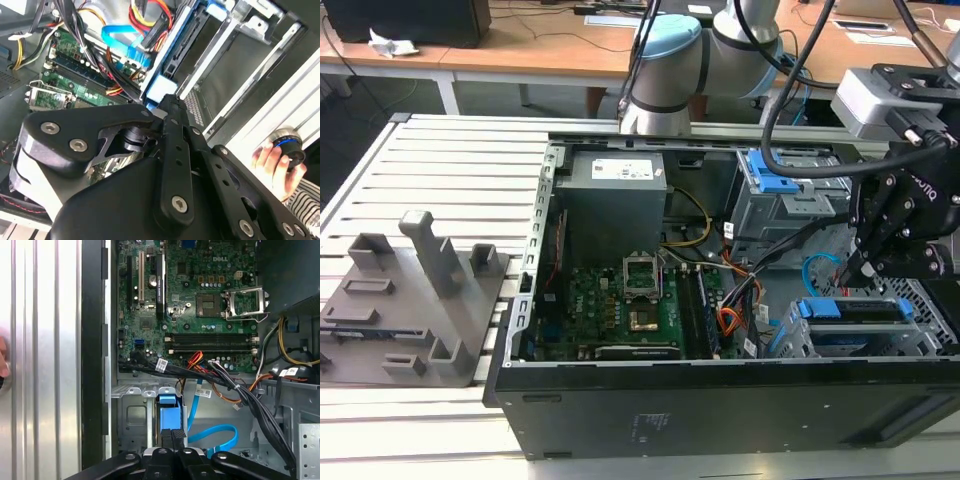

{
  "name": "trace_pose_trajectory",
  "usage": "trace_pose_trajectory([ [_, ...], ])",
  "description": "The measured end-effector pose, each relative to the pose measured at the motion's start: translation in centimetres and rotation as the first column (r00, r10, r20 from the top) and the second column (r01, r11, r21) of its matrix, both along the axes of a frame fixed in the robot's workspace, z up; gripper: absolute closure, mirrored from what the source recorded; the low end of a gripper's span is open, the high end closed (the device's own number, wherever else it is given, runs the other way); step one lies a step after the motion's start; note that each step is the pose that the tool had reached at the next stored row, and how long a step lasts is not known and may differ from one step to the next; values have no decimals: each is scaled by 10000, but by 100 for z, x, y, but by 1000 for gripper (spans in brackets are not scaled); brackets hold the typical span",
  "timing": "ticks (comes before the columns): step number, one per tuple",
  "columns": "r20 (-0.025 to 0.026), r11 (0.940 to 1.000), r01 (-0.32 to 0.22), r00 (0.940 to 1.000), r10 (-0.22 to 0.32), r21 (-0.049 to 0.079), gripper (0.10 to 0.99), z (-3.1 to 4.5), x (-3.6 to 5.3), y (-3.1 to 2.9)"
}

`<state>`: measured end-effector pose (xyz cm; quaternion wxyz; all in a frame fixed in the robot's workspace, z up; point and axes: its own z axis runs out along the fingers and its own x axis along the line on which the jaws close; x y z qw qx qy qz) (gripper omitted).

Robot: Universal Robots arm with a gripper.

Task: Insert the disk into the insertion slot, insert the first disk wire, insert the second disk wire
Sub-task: 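Insert the disk into the insertion slot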

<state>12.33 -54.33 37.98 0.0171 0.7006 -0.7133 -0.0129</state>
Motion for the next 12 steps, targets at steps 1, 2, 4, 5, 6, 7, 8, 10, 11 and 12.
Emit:
trace_pose_trajectory([
  [1, -12, 10000, 2, 10000, -2, -2, 980, 1, 81, 5],
  [2, -37, 10000, 0, 10000, 0, -4, 980, -1, 171, 6],
  [4, -81, 10000, -1, 10000, 1, -1, 980, -50, 268, 7],
  [5, -82, 10000, 1, 10000, -1, -1, 980, -69, 269, 6],
  [6, -83, 10000, 2, 10000, -2, -1, 980, -101, 269, 6],
  [7, -83, 10000, 2, 10000, -2, -2, 980, -126, 270, 6],
  [8, -83, 10000, 1, 10000, -1, -3, 980, -147, 270, 6],
  [10, -83, 10000, 1, 10000, -1, 0, 980, -213, 270, 7],
  [11, -83, 10000, 1, 10000, -1, -4, 980, -217, 271, 7],
  [12, -83, 10000, 1, 10000, -1, -5, 980, -217, 271, 6],
])
